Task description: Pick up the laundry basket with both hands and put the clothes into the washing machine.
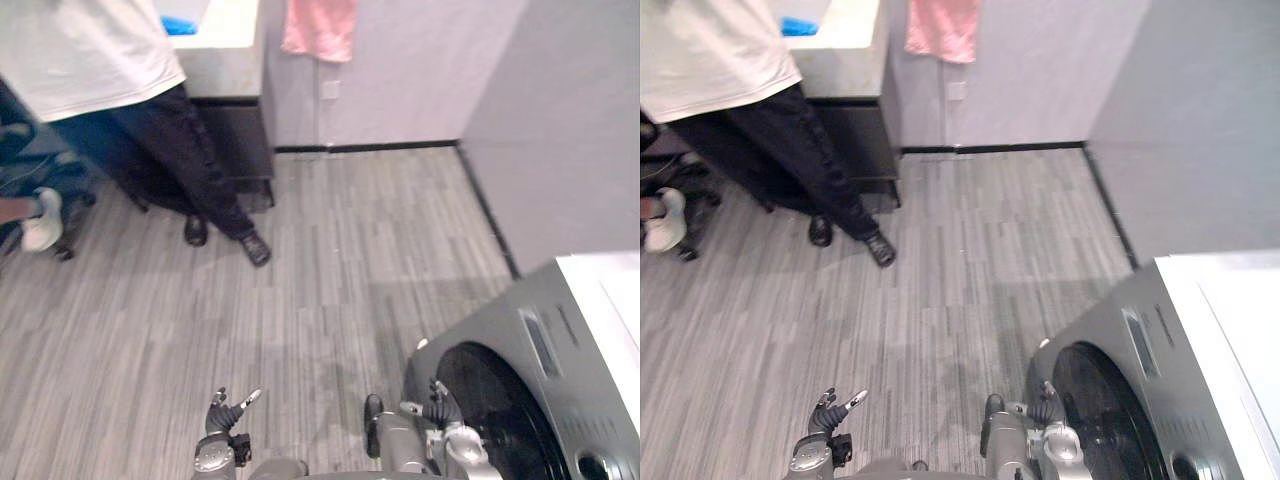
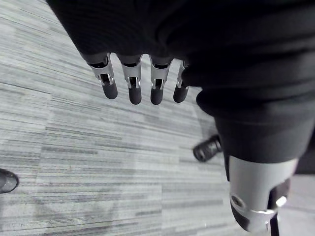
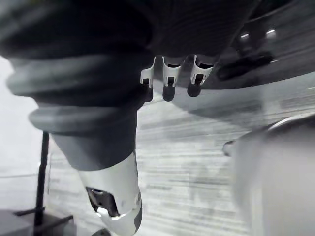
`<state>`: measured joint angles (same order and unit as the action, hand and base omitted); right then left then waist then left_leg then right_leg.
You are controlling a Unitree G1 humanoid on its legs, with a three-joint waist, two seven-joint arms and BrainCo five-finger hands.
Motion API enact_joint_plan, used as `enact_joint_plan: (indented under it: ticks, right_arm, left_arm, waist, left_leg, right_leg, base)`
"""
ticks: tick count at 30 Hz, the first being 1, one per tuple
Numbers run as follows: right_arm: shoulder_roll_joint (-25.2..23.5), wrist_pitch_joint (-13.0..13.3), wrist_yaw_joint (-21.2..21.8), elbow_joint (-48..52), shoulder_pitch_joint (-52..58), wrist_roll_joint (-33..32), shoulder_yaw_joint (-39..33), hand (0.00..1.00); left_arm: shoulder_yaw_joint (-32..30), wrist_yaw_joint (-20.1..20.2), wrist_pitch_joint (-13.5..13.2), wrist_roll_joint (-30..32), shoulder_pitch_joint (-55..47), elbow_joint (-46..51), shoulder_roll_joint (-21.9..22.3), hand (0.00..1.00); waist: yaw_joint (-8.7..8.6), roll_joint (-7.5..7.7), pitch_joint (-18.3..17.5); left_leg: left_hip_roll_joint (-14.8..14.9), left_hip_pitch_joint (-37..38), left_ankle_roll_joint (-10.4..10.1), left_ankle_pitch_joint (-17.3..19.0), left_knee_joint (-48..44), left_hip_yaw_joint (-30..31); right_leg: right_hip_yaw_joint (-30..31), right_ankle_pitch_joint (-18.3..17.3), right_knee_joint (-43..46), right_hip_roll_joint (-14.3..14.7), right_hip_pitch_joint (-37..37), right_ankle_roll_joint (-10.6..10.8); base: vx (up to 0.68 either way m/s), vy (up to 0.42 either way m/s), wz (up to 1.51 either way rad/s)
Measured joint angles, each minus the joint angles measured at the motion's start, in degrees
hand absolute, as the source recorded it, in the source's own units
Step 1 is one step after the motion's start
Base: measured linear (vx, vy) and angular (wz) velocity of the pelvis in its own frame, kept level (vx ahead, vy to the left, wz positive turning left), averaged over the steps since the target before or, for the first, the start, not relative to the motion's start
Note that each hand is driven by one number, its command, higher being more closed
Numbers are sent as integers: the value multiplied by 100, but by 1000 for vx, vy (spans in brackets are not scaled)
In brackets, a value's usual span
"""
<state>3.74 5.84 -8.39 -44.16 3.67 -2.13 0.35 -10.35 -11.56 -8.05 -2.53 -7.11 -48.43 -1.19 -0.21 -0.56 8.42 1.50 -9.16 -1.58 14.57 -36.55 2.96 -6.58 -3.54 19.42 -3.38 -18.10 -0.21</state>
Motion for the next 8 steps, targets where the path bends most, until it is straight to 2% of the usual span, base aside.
enact_joint_plan:
  ticks: [1, 2, 3, 5, 8]
  right_arm:
    - [-56, 8, 4, 151, 0, 0, 55, 0]
    - [-135, 8, -7, 247, -9, -1, 67, 0]
    - [-187, 9, -17, 282, -22, -1, 64, 0]
    - [-199, 18, -28, 300, -91, -3, -19, 0]
    - [-155, 22, -38, 296, -98, -4, -228, 0]
  left_arm:
    - [-160, -8, 20, -1, -110, 27, 133, 0]
    - [-141, -11, 37, -7, -186, 74, 151, 0]
    - [-116, 5, 37, -5, -185, 101, 156, 0]
    - [-98, 6, 27, 56, -16, 248, 159, 0]
    - [-18, 10, 24, 102, 206, 287, 221, 0]
  waist:
    - [125, -101, 4]
    - [175, -69, 26]
    - [189, -30, 44]
    - [235, 149, 47]
    - [223, 135, 45]
  left_leg:
    - [416, -284, -164, -289, -906, -383]
    - [748, -462, -136, -324, -1539, -683]
    - [868, -524, -107, -284, -1661, -828]
    - [1098, -608, -57, -203, -1154, -1284]
    - [1252, -602, -109, -234, 123, -1624]
  right_leg:
    - [-67, -110, -62, 245, 257, -182]
    - [-89, -201, -141, 343, 547, -326]
    - [-124, -221, -199, 353, 696, -357]
    - [-221, -221, -571, 227, 1132, -357]
    - [-497, -222, -764, 124, 1367, -353]
  base:
    - [488, -269, -17]
    - [469, -251, -13]
    - [417, -216, 7]
    - [272, -136, 23]
    - [158, -22, 35]
